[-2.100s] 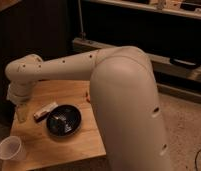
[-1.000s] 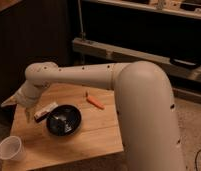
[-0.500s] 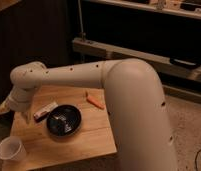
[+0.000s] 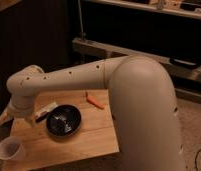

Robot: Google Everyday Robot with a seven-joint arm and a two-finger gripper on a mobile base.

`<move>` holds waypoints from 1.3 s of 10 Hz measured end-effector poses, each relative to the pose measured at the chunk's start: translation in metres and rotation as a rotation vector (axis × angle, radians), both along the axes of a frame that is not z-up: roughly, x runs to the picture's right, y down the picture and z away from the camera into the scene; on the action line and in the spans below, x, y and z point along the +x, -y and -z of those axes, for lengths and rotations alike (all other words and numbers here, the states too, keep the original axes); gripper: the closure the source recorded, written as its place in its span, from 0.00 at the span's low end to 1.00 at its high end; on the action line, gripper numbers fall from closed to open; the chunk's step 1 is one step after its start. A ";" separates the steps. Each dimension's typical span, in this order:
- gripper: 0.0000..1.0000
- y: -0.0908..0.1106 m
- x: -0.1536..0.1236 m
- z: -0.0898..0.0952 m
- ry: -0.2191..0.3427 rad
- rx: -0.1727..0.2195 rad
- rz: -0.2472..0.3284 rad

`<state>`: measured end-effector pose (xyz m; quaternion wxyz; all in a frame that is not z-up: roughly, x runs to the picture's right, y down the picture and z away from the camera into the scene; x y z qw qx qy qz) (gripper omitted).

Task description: Place the ceramic cup in the ceramic bowl

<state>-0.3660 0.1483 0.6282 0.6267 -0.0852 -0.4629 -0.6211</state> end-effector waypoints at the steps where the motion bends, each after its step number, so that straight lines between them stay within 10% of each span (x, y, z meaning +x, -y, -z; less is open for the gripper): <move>1: 0.24 -0.013 -0.003 0.001 0.004 -0.013 0.015; 13: 0.34 -0.104 0.011 -0.041 -0.052 -0.153 0.073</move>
